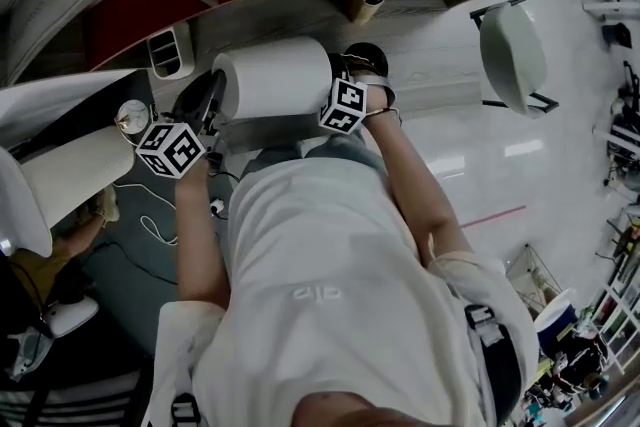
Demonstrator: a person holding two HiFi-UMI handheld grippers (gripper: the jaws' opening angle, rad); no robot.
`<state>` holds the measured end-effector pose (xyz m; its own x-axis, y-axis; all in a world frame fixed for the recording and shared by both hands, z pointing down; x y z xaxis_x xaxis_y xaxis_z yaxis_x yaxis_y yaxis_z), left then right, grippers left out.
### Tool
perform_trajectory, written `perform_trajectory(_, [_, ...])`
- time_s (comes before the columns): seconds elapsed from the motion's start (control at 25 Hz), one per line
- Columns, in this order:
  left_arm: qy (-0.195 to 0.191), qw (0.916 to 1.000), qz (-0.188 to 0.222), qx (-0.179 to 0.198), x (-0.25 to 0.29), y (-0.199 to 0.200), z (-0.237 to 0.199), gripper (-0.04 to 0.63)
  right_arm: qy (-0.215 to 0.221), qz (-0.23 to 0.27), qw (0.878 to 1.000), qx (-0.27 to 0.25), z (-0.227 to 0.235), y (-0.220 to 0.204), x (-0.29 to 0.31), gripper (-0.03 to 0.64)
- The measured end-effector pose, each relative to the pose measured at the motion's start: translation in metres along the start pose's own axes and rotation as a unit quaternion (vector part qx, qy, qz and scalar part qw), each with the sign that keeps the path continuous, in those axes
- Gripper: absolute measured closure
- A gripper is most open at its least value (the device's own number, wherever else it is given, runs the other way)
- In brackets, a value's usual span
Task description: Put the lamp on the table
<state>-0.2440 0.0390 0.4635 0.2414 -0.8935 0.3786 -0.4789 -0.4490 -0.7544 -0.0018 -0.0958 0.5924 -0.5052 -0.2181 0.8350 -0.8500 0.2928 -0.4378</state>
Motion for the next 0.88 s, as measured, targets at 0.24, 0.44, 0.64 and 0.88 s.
perform_trajectory(0.24, [0.046, 0.9987, 0.014, -0.019, -0.001, -0.01, 0.006, 0.545, 0.035, 0.026, 0.999, -0.025, 0.008, -0.002, 0.013, 0.522])
perform_trajectory(0.44, [0.062, 0.9973, 0.022, -0.033, -0.001, -0.007, 0.004, 0.545, 0.047, 0.036, 0.998, -0.03, 0.013, 0.003, 0.02, 0.52])
perform_trajectory(0.64, [0.068, 0.9968, 0.026, -0.035, 0.0, 0.002, -0.001, 0.545, 0.052, 0.045, 0.997, -0.033, 0.022, 0.011, 0.027, 0.518])
perform_trajectory(0.88, [0.076, 0.9958, 0.032, -0.039, -0.004, 0.012, -0.008, 0.546, 0.058, 0.055, 0.996, -0.035, 0.026, 0.025, 0.035, 0.515])
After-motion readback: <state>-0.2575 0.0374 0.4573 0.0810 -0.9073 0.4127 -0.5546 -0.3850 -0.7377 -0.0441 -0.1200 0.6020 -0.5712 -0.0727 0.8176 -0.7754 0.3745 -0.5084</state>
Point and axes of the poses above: the fingertips, and each gripper's own axes: x forward along the fingers, z to its right, y out of its top, the point moved 10 cm from there along -x, backward along the fingers, and after that the axes turned 3 degrees about -x, right-handed, at the moved point
